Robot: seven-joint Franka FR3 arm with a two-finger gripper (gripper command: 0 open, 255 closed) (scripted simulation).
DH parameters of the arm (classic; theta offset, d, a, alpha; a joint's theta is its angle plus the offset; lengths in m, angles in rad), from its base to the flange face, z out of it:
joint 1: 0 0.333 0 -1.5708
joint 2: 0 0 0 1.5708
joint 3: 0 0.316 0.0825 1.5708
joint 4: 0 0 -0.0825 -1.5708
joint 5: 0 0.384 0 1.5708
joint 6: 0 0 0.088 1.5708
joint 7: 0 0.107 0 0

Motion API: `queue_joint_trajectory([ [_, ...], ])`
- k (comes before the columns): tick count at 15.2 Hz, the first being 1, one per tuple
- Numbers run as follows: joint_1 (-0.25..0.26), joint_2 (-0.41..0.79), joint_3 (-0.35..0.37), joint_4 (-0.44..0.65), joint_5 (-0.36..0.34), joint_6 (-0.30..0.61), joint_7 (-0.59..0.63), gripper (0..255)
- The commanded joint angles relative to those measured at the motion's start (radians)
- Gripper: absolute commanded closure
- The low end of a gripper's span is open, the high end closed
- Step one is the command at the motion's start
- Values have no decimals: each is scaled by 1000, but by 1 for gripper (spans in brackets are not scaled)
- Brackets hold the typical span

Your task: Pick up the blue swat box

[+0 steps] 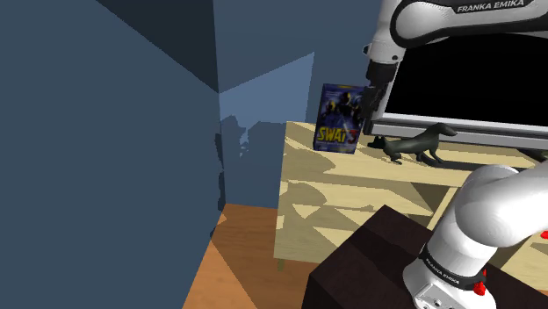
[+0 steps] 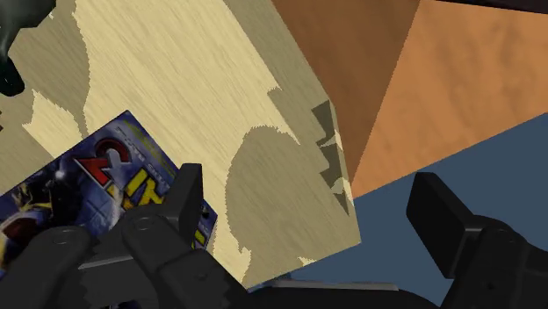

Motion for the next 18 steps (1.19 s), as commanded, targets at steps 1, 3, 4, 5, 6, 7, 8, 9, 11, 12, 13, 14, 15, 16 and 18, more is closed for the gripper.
queue_joint_trajectory([
  [1, 17, 36, -61, 36, -12, 30, -124, 0],
  [3, 41, 90, -119, 87, -12, 59, -240, 0],
  [4, 55, 120, -148, 116, -8, 71, -299, 0],
  [5, 69, 150, -177, 147, 0, 82, -358, 0],
  [6, 84, 182, -206, 179, 9, 92, -417, 0],
  [7, 100, 216, -234, 214, 22, 99, -477, 0],
  [8, 116, 251, -261, 251, 39, 105, -538, 0],
  [9, 132, 287, -288, 289, 58, 109, -600, 0],
  [11, 165, 365, -343, 373, 106, 110, -726, 0],
  [12, 179, 407, -369, 418, 135, 107, -790, 0],
  [13, 193, 450, -394, 465, 168, 100, -854, 0],
  [14, 205, 496, -419, 515, 204, 91, -920, 0],
  [15, 213, 543, -442, 567, 243, 78, -985, 0],
  [16, 218, 594, -462, 622, 286, 61, -1051, 0],
  [18, 214, 700, -496, 742, 379, 15, -1180, 0],
])
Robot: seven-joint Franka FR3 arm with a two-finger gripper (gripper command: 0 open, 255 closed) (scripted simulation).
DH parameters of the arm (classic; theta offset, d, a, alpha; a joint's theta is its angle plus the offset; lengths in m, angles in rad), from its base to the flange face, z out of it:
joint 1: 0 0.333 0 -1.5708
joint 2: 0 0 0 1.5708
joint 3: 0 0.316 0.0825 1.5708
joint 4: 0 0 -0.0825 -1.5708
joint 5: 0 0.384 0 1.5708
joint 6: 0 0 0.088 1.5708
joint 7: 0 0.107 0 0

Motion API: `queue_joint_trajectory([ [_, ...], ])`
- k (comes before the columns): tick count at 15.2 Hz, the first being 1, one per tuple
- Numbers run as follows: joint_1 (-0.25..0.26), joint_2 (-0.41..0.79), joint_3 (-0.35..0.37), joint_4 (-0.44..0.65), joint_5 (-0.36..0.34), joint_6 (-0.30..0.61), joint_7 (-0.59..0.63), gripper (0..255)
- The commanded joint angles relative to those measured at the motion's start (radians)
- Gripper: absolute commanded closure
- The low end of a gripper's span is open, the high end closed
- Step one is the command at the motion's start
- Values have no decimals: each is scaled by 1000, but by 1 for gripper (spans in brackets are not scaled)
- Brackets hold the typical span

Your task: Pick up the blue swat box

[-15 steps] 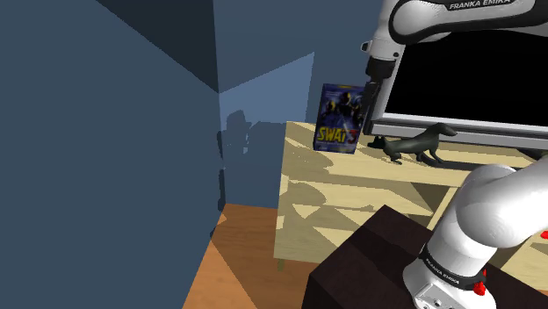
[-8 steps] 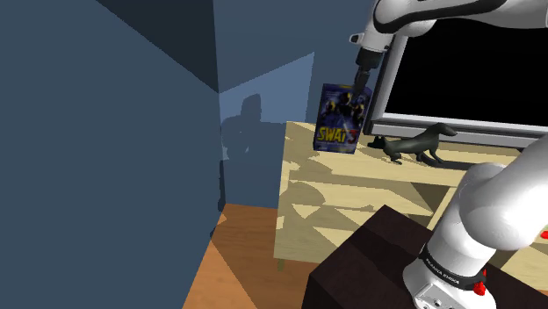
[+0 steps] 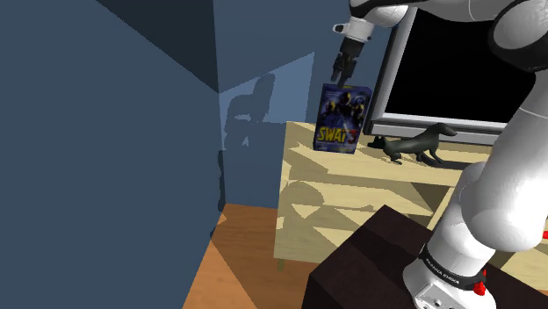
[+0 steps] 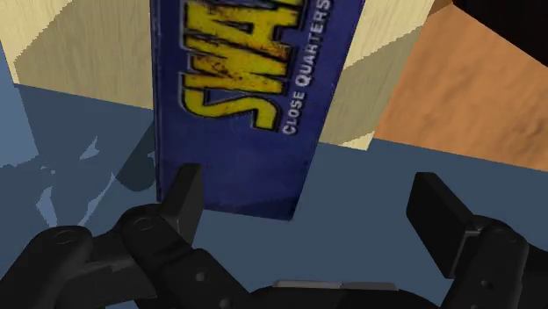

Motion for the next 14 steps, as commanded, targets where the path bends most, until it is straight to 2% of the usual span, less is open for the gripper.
queue_joint_trajectory([
  [1, -9, 108, -26, 120, 97, -46, -132, 0],
  [3, -42, 204, -32, 237, 179, -103, -226, 0],
  [12, -30, 177, -21, 106, 165, 7, -241, 0],
  [13, -31, 179, -21, 111, 166, 4, -240, 255],
  [14, -30, 179, -21, 109, 166, 5, -241, 255],
])
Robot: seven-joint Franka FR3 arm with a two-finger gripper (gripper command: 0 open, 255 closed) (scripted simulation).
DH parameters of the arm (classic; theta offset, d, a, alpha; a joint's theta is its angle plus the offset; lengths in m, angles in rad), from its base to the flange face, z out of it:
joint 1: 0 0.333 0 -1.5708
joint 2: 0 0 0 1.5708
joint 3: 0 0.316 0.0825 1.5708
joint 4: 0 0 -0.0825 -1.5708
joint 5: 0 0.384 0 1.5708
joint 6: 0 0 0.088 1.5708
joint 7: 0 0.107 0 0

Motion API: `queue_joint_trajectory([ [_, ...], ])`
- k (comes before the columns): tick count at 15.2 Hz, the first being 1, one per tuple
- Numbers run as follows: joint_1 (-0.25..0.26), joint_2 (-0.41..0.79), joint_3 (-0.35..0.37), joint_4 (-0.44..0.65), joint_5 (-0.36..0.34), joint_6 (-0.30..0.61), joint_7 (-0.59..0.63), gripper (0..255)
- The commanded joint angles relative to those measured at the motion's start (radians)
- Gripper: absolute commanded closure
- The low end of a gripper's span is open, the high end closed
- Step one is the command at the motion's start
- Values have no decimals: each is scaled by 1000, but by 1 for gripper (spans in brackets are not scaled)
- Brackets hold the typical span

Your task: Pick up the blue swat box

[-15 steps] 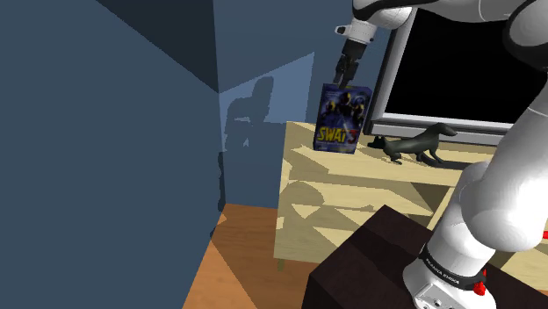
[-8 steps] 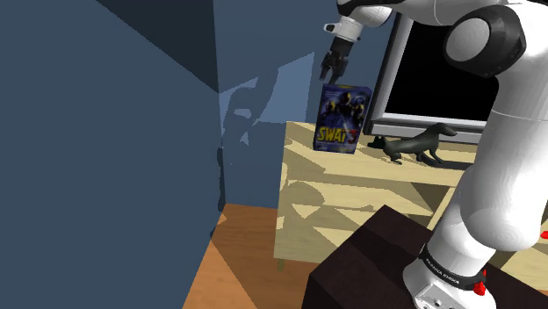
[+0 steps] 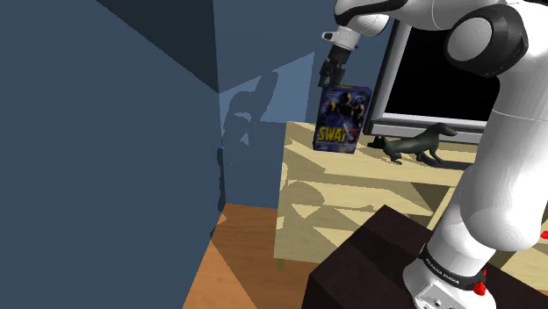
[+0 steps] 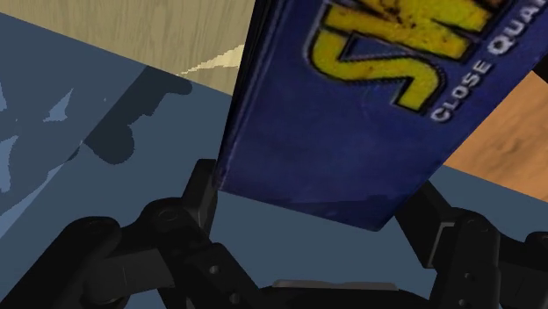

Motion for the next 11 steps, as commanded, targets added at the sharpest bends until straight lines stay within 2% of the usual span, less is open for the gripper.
queue_joint_trajectory([
  [1, 0, 1, 0, -2, 0, 1, 0, 255],
  [8, 1, -1, 0, -6, -1, 3, -1, 255],
  [11, -5, 6, -2, 43, 2, -39, 6, 255],
])
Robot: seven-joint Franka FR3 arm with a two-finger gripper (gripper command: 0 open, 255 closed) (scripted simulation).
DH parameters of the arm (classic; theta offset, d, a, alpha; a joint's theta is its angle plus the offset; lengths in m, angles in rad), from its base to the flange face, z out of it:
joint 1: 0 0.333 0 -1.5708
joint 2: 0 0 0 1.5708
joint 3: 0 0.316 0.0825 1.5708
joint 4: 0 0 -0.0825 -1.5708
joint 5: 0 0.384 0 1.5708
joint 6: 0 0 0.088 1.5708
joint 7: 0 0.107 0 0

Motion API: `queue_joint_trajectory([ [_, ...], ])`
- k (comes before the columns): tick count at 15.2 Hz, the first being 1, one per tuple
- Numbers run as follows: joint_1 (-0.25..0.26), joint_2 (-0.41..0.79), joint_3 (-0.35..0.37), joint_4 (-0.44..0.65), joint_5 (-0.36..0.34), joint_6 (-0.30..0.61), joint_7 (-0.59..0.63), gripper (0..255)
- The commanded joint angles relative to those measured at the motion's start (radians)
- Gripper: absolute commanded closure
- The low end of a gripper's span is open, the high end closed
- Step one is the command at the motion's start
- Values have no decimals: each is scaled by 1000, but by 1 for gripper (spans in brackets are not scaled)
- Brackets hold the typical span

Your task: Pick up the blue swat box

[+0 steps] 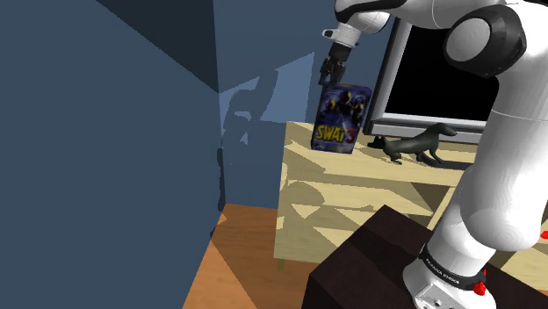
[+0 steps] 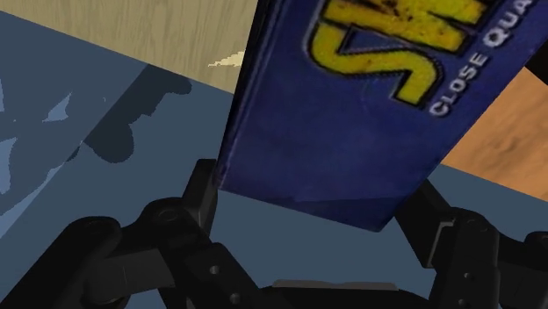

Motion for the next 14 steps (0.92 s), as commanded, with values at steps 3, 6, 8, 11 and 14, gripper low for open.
queue_joint_trajectory([
  [3, -8, 12, -3, 67, 7, -54, 6, 255],
  [6, -17, 26, -5, 124, 15, -99, 11, 255],
  [8, -25, 38, -7, 164, 23, -131, 14, 255],
  [11, -38, 58, -10, 230, 36, -180, 18, 255],
  [14, -44, 67, -10, 257, 42, -200, 20, 255],
])
